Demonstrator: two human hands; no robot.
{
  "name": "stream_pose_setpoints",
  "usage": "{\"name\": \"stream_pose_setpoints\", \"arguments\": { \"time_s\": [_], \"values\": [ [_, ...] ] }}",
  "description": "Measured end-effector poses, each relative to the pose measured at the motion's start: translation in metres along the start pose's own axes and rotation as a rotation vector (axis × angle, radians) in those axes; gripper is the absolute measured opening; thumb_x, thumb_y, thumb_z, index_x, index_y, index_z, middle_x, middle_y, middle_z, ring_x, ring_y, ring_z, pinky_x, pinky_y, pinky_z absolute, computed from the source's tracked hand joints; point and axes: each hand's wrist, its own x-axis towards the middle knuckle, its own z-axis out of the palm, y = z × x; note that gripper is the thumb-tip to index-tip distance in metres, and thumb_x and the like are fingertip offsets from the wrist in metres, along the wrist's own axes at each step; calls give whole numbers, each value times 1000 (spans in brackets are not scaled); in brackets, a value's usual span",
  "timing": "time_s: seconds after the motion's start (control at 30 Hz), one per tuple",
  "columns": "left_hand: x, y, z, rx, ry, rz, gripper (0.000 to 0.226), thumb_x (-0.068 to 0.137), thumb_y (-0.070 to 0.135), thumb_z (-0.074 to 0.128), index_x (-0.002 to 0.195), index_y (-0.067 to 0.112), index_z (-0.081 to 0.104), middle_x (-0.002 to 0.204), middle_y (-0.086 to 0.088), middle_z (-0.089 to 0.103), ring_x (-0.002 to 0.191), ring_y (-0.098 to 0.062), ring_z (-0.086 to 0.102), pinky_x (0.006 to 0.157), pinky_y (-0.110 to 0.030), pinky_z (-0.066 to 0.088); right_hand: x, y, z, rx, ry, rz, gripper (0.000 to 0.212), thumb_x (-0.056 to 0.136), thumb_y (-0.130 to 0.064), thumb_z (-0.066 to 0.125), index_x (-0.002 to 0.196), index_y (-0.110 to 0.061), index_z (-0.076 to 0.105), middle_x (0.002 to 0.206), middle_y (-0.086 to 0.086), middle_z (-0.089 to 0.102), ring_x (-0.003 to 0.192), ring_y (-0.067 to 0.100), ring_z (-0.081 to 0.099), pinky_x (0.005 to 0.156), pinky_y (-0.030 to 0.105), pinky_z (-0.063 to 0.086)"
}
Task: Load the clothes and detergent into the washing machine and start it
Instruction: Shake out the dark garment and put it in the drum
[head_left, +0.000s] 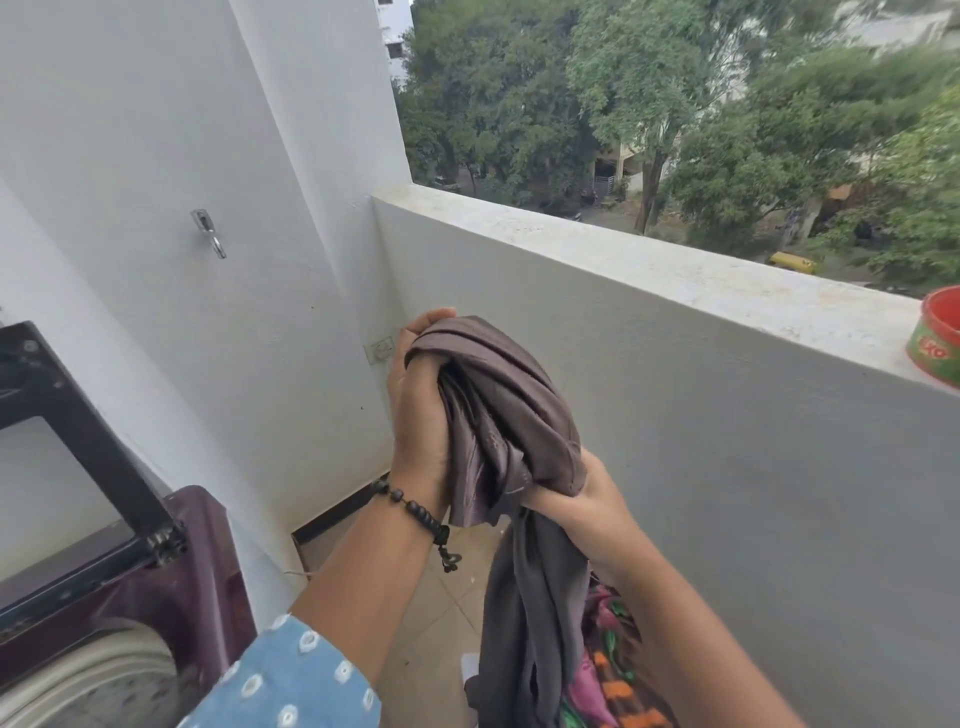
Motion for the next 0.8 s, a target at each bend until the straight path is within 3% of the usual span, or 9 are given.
{"name": "stream_pose_setpoints", "arguments": {
  "time_s": [0.07, 0.17, 0.3, 0.4, 0.47, 0.57, 0.63, 0.7, 0.8],
  "values": [
    [-4, 0, -9, 13, -19, -26, 28, 74, 27, 62, 101, 17, 62, 93, -2, 65, 87, -15, 62, 78, -30, 52, 3, -3, -2, 24, 36, -51, 25, 65, 3, 69, 89, -6, 69, 80, -4, 74, 77, 7, 68, 67, 20, 52],
    [-9, 3, -31, 112, -122, -119, 35, 78, 26, 61, 112, 20, 59, 103, 1, 66, 94, -12, 64, 77, -27, 53, 9, -12, -13, 55, 72, -56, 17, 61, 7, 63, 74, -3, 66, 66, -6, 70, 62, 5, 63, 57, 18, 50],
    [-18, 19, -69, 428, -389, -216, 67, 70, 27, 70, 133, 32, 46, 128, 7, 58, 116, -7, 56, 86, -22, 49, 20, -35, -34, -77, 76, -57, 21, 59, 3, 63, 79, 7, 66, 67, 2, 69, 64, 13, 62, 56, 23, 51],
    [-20, 43, -81, 653, -495, -265, 98, 63, 43, 76, 146, 43, 24, 146, 17, 40, 123, 16, 45, 85, -5, 45, 27, -61, -45, -335, 9, -48, 17, 65, 3, 72, 81, 4, 68, 72, 12, 71, 68, 18, 64, 63, 35, 54],
    [-18, 62, -75, 880, -542, -229, 115, 56, 54, 79, 147, 54, 9, 156, 21, 20, 122, 32, 26, 88, 2, 36, 32, -77, -43, -592, -79, -49, 15, 72, 0, 75, 83, -10, 72, 75, 4, 74, 71, 14, 68, 70, 37, 56],
    [-17, 79, -56, 1217, -686, -123, 131, 50, 63, 86, 138, 68, -11, 159, 26, -1, 143, 15, 3, 119, -26, 19, 38, -94, -27, -924, -190, -116, 8, 74, -18, 74, 78, -22, 69, 68, -4, 70, 68, 13, 66, 66, 38, 55],
    [-16, 78, -40, 1378, -796, -114, 139, 51, 59, 88, 135, 68, -21, 161, 22, -9, 150, -4, -4, 122, -40, 14, 40, -101, -12, -1078, -244, -173, 10, 72, -26, 73, 74, -23, 63, 64, -5, 66, 65, 16, 62, 63, 41, 54],
    [-14, 71, -28, 1418, -873, -135, 140, 55, 51, 91, 141, 61, -20, 163, 13, 2, 150, -9, 10, 121, -37, 21, 42, -107, -1, -1125, -280, -212, 14, 71, -24, 73, 71, -22, 59, 63, -4, 64, 62, 15, 61, 61, 41, 53],
    [-12, 61, -20, 1319, -820, -123, 111, 65, 37, 90, 147, 48, 16, 141, 11, 49, 124, -9, 52, 107, -31, 43, 43, -115, -1, -1051, -238, -262, 15, 70, -18, 73, 79, -19, 61, 68, -1, 67, 68, 20, 64, 61, 39, 52]
  ]
}}
